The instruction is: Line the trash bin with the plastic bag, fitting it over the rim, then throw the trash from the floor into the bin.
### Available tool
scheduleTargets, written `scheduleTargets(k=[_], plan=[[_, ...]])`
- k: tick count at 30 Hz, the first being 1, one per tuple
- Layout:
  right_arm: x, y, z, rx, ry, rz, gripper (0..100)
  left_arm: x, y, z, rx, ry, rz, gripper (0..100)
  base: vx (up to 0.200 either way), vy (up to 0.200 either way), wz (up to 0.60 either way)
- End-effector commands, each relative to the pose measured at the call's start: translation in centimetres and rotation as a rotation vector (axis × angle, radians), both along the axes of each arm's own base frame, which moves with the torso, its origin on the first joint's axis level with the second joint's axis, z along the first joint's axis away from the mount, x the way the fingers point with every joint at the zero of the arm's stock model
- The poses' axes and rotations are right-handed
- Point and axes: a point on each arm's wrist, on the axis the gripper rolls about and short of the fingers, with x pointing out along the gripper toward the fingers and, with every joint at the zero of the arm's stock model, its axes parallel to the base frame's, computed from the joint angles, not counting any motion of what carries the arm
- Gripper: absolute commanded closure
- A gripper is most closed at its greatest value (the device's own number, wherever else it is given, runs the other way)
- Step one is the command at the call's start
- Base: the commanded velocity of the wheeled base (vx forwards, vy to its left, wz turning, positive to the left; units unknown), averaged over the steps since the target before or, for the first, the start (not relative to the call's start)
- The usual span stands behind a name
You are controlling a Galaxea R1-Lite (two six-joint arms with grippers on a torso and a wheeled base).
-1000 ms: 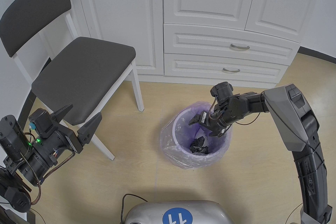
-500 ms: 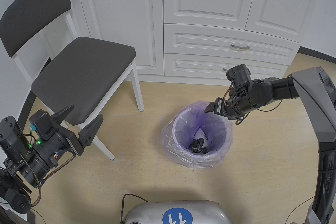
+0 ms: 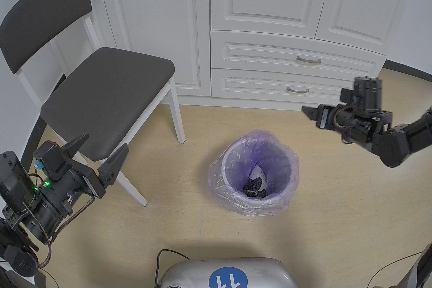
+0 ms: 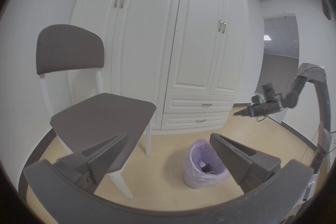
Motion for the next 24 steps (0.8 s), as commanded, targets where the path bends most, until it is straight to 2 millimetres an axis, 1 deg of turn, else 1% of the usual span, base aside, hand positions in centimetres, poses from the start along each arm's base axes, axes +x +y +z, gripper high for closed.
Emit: scheduleTargets(k=[1, 3, 4, 5, 6, 7, 8, 9, 11, 12, 15, 16, 17, 18, 19, 20, 24], plan=[[-10.0, -6.5, 6.6, -0.064, -0.38, -0.16, 0, -0.2, 2.4, 3.3, -0.04, -0.147, 0.156, 0, 0.0, 0.0, 0.0], [-12.1, -7.4, 8.2, -0.056, -0.445, -0.181, 0, -0.7, 3.0, 4.4, -0.054, -0.193, 0.182, 0, 0.0, 0.0, 0.0], [-12.6, -7.6, 8.6, -0.054, -0.462, -0.183, 0, -0.9, 3.2, 4.7, -0.057, -0.202, 0.188, 0, 0.0, 0.0, 0.0], [-14.1, -8.3, 9.8, -0.051, -0.514, -0.189, 0, -1.5, 3.5, 5.8, -0.065, -0.232, 0.2, 0, 0.0, 0.0, 0.0], [-14.8, -8.6, 10.3, -0.051, -0.536, -0.191, 0, -1.8, 3.7, 6.2, -0.069, -0.244, 0.205, 0, 0.0, 0.0, 0.0], [-16.2, -9.1, 11.2, -0.052, -0.577, -0.197, 0, -2.5, 4.0, 7.5, -0.077, -0.273, 0.212, 0, 0.0, 0.0, 0.0], [-17.1, -9.4, 11.7, -0.054, -0.6, -0.202, 0, -2.9, 4.2, 8.5, -0.083, -0.295, 0.218, 0, 0.0, 0.0, 0.0], [-18.3, -9.7, 12.1, -0.057, -0.623, -0.213, 0, -3.6, 4.4, 9.9, -0.092, -0.32, 0.225, 0, 0.0, 0.0, 0.0], [-19.8, -10.0, 12.5, -0.059, -0.639, -0.23, 0, -4.5, 4.7, 11.8, -0.096, -0.338, 0.234, 0, 0.0, 0.0, 0.0], [-21.2, -10.1, 12.7, -0.054, -0.655, -0.236, 0, -5.7, 5.0, 13.0, -0.099, -0.347, 0.237, 0, 0.0, 0.0, 0.0], [-24.7, -10.1, 12.3, -0.048, -0.685, -0.235, 0, -8.5, 5.5, 14.1, -0.091, -0.325, 0.233, 0, 0.0, 0.0, 0.0], [-24.9, -10.1, 12.3, -0.046, -0.689, -0.233, 0, -8.6, 5.5, 14.1, -0.091, -0.325, 0.233, 0, 0.0, 0.0, 0.0], [-27.4, -9.9, 11.3, -0.04, -0.697, -0.209, 0, -10.3, 5.8, 13.9, -0.089, -0.315, 0.23, 0, 0.0, 0.0, 0.0], [-27.8, -9.9, 11.1, -0.04, -0.699, -0.203, 0, -10.6, 5.9, 13.9, -0.091, -0.314, 0.231, 0, 0.0, 0.0, 0.0], [-30.1, -9.9, 10.0, -0.042, -0.699, -0.169, 0, -12.0, 6.2, 13.5, -0.099, -0.312, 0.231, 0, 0.0, 0.0, 0.0], [-31.7, -9.8, 9.0, -0.047, -0.689, -0.148, 0, -13.1, 6.4, 13.1, -0.103, -0.321, 0.232, 0, 0.0, 0.0, 0.0], [-35.4, -9.7, 6.4, -0.056, -0.634, -0.114, 0, -15.8, 6.9, 11.2, -0.11, -0.346, 0.244, 0, 0.0, 0.0, 0.0]])
